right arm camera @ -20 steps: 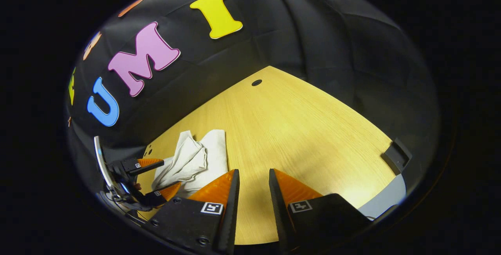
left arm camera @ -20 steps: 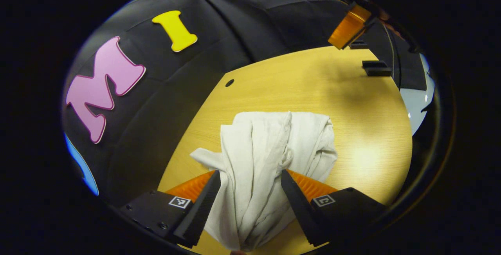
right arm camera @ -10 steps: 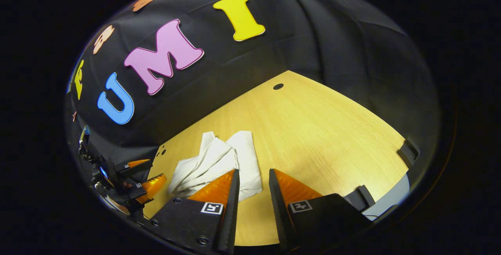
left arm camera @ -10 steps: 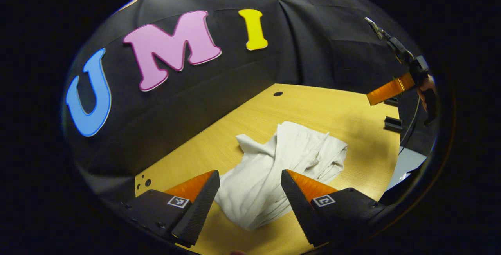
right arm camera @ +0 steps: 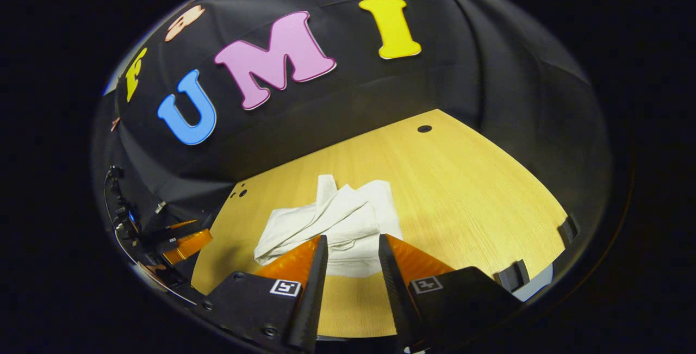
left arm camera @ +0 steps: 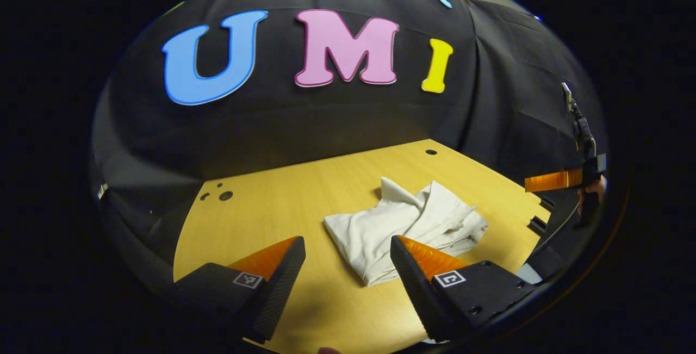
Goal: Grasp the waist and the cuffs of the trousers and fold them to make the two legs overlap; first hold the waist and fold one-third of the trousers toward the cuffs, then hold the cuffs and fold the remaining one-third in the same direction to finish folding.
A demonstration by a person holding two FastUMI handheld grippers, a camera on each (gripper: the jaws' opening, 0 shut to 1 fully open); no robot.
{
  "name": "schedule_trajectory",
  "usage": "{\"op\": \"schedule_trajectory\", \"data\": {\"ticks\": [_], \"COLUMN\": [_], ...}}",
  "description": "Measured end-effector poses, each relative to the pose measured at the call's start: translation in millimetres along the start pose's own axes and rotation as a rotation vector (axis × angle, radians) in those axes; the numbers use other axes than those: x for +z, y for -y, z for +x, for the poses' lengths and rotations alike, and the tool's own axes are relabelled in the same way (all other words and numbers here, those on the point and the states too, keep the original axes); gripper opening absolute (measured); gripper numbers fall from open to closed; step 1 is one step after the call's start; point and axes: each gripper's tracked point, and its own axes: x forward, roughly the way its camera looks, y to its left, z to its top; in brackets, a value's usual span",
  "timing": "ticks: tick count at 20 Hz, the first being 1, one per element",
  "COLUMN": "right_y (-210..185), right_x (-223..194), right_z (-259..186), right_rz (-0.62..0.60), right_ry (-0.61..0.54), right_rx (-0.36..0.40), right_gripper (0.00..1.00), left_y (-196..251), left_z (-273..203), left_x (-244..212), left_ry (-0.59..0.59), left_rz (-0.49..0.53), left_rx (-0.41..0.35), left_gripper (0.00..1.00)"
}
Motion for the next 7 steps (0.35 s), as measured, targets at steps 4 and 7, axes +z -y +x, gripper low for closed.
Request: {"op": "schedule_trajectory", "data": {"ticks": [4,7], "right_y": [-25.8,-41.9], "right_x": [-4.2,-9.0], "right_z": [7.1,9.8], "right_rz": [-0.035,-0.061], "right_ry": [-0.009,-0.015], "right_rx": [0.025,0.037], "right_gripper": [0.68,0.76], "left_y": [-15.9,-23.8], "left_z": [-26.9,-37.1], "left_x": [-8.4,-15.7], "left_ry": [0.012,0.01], "left_rz": [-0.117,-0.183], "left_rx": [0.005,0.022], "left_gripper": [1.0,0.99]}}
